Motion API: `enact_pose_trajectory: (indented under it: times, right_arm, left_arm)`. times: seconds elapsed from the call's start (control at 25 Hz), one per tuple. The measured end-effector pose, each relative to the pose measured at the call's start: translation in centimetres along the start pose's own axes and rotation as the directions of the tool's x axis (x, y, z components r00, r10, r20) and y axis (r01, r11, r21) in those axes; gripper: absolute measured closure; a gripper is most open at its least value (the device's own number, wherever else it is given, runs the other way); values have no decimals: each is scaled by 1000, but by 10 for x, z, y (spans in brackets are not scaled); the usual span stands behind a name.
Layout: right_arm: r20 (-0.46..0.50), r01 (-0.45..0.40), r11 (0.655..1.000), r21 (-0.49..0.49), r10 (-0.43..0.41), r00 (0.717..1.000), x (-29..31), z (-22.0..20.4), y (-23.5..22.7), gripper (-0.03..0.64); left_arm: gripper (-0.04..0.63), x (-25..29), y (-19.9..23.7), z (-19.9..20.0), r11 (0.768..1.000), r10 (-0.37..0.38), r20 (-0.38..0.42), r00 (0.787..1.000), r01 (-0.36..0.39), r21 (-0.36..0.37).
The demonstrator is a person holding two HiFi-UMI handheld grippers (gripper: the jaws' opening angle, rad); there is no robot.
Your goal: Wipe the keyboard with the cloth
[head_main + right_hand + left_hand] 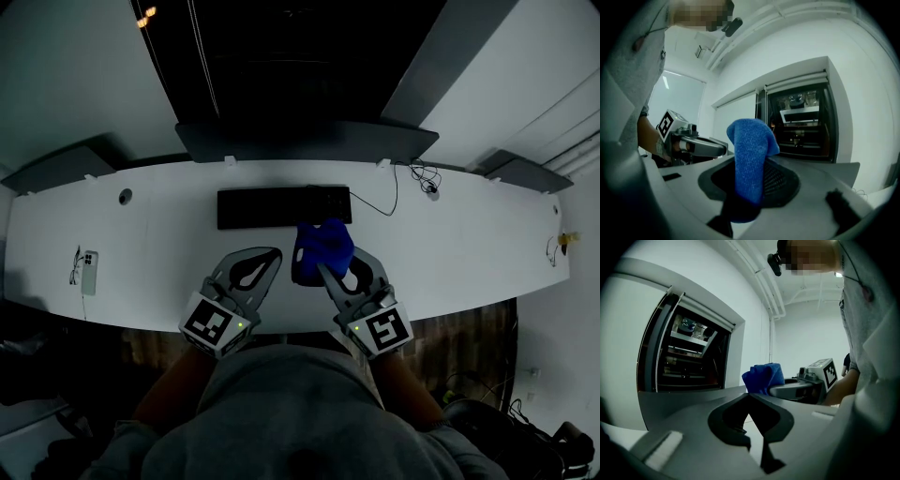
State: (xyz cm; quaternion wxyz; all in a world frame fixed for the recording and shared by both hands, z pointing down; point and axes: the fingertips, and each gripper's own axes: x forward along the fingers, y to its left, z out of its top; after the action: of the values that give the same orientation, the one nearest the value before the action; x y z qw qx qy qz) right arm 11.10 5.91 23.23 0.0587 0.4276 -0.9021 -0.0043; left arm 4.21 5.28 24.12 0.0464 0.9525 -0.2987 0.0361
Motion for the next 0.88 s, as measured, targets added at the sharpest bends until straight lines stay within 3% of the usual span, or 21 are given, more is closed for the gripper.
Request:
enact_pose_trajectory:
  times: [0.6, 0.88]
  right_arm:
    - [4, 21, 1000, -15, -21, 1000, 0, 8, -4, 483]
    - [-27, 45, 999, 23, -45, 999, -3, -4, -9, 483]
  left_arm:
    - [587, 7, -3, 5, 1000, 10, -6, 1000, -9, 26]
    - [588, 11, -5, 4, 1000, -6, -14, 1000, 7, 30]
